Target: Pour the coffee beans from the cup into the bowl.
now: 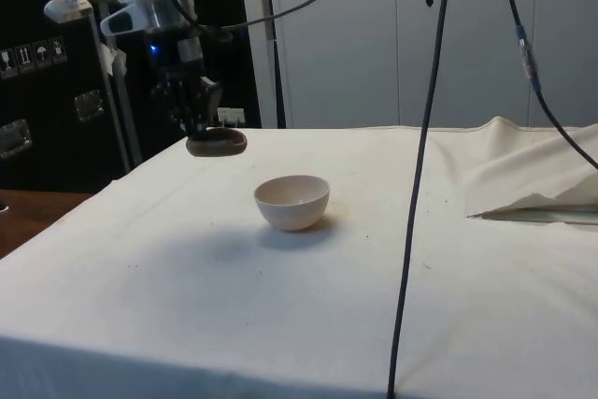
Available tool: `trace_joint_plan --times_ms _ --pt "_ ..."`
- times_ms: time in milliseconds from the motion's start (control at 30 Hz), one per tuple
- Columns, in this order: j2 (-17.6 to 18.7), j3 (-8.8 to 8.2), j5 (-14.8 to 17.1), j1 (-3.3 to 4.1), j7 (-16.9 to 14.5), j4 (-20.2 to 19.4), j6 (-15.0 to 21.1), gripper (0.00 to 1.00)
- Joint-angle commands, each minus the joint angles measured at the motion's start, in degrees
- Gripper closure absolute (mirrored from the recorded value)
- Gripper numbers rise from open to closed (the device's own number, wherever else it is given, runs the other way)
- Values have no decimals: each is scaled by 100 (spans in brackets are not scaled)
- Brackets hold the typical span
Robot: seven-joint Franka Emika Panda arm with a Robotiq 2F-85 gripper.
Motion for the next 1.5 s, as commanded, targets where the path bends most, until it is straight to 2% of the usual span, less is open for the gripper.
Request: trace_joint_plan --times_ms 0,67,100,133,367,400,433,667,700,733,1000,1033,1067,1233,1267,1333,1467 --pt "-74 -29 -40 17 40 -115 138 100" --pt "-126 -34 -40 11 34 -189 149 100" --pt "-80 -11 0 -6 0 -115 17 100" --pt "-149 -40 -40 11 34 -223 160 100" --pt "-355 -86 -46 0 34 -561 281 100" --pt "-292 -63 0 -11 0 -470 155 100" --pt "-384 -92 -46 0 29 -607 304 100" --pt "-596 -126 -52 -34 0 -963 458 100" --pt "-539 -109 0 -40 -17 -877 338 100" --pt "-625 -132 -46 -34 -6 -1003 476 100" --pt "-945 -178 -29 -63 -74 -1484 653 100" --pt "-928 -166 0 -74 -86 -1467 561 100" --pt "-1031 -178 -29 -74 -86 -1610 705 100" --pt "-1238 -189 -29 -92 -109 -1914 825 100" --pt "-1197 -183 0 -97 -115 -1868 728 100" --pt "-1364 -206 -34 -103 -126 -2103 900 100" --pt "-1524 -229 -34 -109 -143 -2332 991 100"
